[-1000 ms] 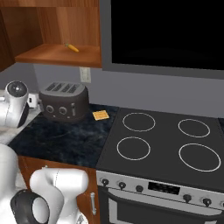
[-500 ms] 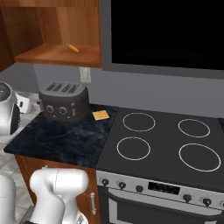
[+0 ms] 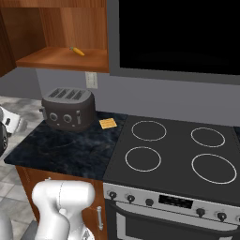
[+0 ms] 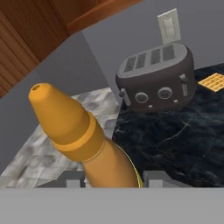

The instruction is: Pick the cereal and honey bottle from the counter and place them in the cabinets closest to them.

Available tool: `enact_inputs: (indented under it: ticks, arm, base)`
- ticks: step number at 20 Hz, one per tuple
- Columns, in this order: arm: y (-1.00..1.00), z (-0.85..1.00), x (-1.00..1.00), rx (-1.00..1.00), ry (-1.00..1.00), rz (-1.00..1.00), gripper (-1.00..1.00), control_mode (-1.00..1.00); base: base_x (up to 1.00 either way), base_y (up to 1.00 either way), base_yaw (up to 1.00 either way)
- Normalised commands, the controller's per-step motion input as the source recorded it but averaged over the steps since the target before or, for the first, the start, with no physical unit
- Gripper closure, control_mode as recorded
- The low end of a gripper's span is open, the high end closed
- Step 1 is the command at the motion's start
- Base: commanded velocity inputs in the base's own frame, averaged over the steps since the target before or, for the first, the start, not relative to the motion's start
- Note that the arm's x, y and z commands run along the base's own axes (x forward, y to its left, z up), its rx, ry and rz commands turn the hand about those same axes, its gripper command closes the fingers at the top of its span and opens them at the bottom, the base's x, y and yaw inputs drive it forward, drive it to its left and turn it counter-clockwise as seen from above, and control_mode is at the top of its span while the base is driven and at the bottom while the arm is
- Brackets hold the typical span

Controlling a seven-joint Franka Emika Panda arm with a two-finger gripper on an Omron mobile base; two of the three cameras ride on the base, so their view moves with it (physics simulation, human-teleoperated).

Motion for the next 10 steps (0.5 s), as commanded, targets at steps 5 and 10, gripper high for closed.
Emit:
enact_inputs:
  ticks: [5,10]
  arm:
    - [0.0,0.0,-0.02,0.0,0.0,0.0,1.0,-1.0]
    - [-0.04,0.44,-0.12,0.05,-0.01,-0.08,1.0,-1.0]
  base:
    - [0.0,0.0,0.0]
    - [0.0,0.0,0.0]
